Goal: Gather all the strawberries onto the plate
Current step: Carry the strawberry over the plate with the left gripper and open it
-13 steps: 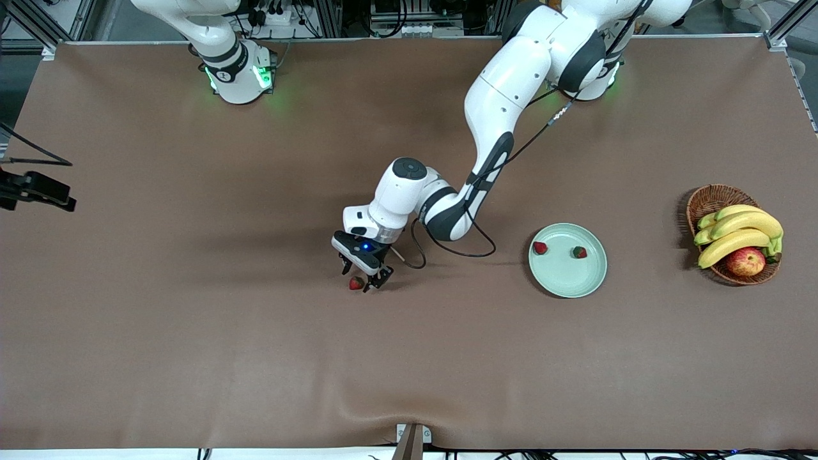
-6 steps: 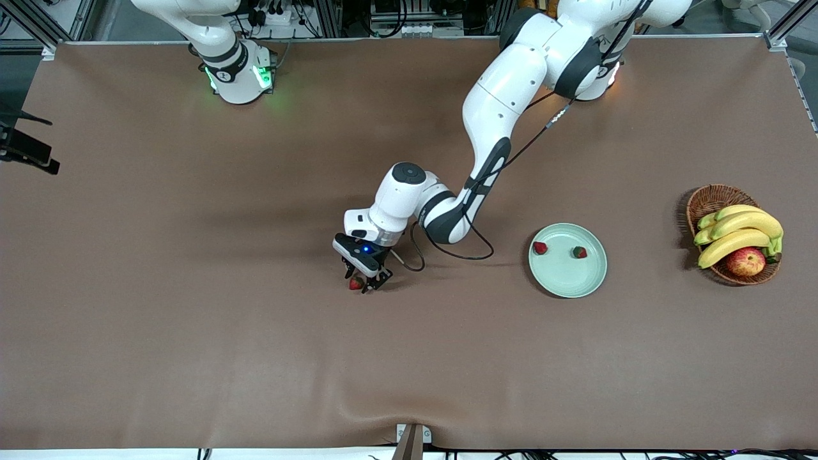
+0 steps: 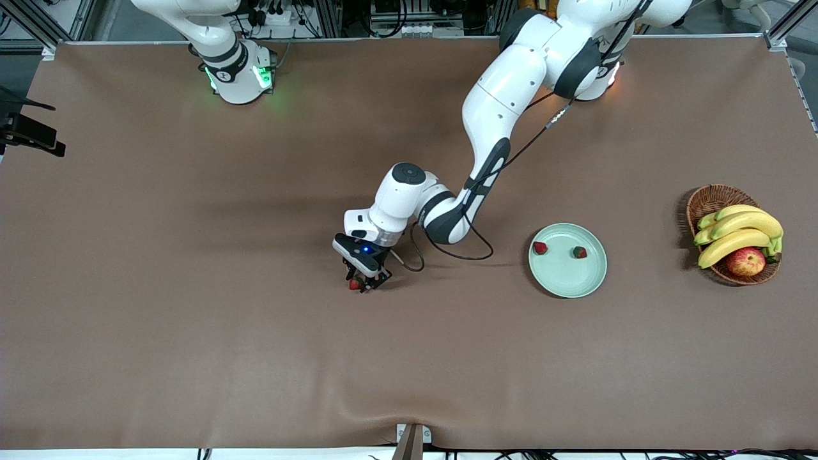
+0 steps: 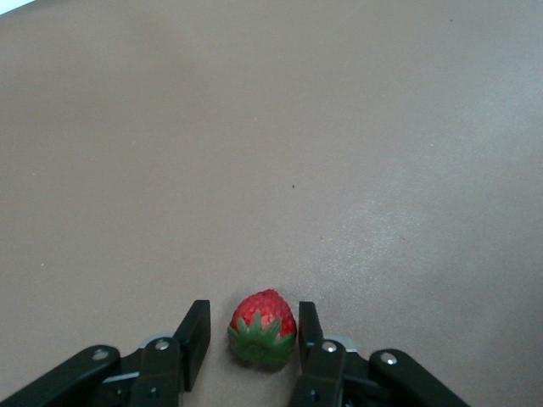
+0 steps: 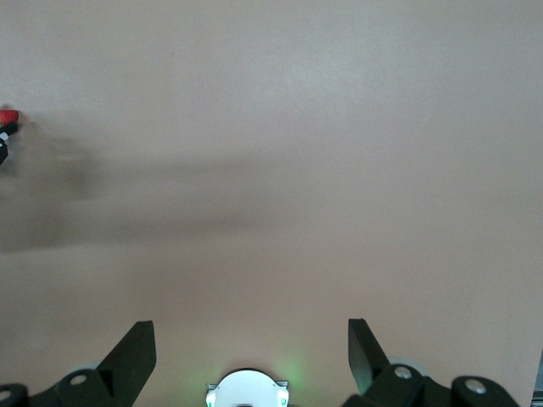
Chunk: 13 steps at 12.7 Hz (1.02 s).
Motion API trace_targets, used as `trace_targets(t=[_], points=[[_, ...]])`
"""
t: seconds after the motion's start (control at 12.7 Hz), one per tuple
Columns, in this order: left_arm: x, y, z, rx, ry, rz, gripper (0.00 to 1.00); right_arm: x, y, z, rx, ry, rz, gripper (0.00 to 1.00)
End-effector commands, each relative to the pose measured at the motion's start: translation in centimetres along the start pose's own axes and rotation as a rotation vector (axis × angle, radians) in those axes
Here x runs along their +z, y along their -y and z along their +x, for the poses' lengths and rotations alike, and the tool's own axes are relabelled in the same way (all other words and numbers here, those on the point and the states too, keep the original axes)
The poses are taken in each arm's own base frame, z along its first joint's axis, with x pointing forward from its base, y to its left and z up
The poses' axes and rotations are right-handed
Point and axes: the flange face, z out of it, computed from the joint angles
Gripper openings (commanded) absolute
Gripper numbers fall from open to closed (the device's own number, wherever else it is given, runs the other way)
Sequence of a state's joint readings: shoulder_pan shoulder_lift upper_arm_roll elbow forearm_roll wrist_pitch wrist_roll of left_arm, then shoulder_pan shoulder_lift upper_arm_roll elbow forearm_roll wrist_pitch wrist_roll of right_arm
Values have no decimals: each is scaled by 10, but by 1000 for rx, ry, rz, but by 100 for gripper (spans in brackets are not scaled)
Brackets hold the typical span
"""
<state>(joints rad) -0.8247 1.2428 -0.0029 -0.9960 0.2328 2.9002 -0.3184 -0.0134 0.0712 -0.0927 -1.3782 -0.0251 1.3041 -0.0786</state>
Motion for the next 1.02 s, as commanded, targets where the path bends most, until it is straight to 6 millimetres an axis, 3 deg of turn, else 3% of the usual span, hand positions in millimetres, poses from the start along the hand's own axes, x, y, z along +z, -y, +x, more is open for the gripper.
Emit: trace_targets(t=[0.0,0.16,0.24,0.31,0.47,0.63,0.71,0.94], points=[[5,-2,1,20,-23,3,46,-3,0,-8,0,-1,2,100],[5,-2,0,20,-22,4,35,-11,0,-16,16,-13,2,100],[5,-2,1,20,-23,3,22,-16,1,-20,15,-26,2,100],[3,-1,4,13,-27,4,0,-18,1,-21,15,-29,2,100],[-17,-3,25,-7,-58,-3,0,-10,0,-19,16,-12,3,100],[-51,12,62,-60,-98,-5,0,-10,1,-19,14,-12,3,100],[-57,17,66,-85,-78,-2,0,-12,4,-19,9,-18,4,100],[-103,58,95,-137,-4,49,0,-15,12,-13,-5,-66,2,100]])
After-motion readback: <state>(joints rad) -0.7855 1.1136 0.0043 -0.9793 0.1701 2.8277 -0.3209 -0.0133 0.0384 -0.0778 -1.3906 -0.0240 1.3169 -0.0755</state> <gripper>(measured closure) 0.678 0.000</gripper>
